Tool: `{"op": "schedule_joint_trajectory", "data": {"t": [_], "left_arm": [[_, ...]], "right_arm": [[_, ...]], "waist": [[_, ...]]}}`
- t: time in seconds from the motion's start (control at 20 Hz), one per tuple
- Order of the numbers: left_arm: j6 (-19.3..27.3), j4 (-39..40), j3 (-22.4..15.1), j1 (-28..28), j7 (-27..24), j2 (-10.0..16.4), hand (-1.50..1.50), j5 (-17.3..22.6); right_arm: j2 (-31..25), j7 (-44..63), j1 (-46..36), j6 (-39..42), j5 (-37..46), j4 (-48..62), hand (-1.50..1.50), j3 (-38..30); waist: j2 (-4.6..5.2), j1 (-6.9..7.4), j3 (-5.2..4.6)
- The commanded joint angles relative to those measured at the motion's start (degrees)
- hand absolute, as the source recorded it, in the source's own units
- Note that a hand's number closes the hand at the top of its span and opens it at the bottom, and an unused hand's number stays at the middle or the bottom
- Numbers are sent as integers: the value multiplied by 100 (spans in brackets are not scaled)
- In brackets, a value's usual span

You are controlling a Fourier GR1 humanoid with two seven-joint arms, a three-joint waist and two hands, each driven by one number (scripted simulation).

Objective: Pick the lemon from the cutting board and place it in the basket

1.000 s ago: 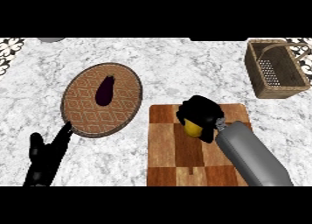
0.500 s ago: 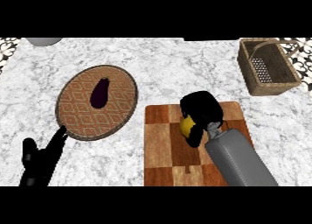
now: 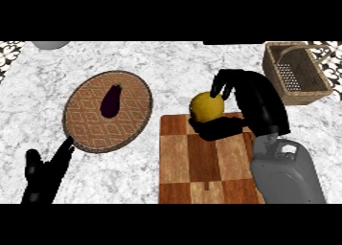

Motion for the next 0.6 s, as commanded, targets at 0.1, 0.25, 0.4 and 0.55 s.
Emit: {"op": "schedule_joint_trajectory", "data": {"t": [0.1, 0.25, 0.4, 0.55], "left_arm": [[-107, 229, -8, 143, -31, -29, 0, 27], [-36, 203, -59, 124, -28, -81, 0, -81], [-13, -15, -162, -54, 294, -149, 0, -96], [-151, 182, -33, 82, 30, -47, 0, -72]], "right_arm": [[25, 1626, -881, -160, -678, -1597, 150, -608], [-86, 2376, -1888, 285, -601, -1595, 150, -1227], [-537, 2861, -2521, 682, -747, -1406, 150, -1683], [-1034, 2734, -3032, 646, -902, -870, 150, -2288]], "waist": [[22, 25, -52], [52, 80, -53], [68, 112, -48], [83, 143, -48]]}}
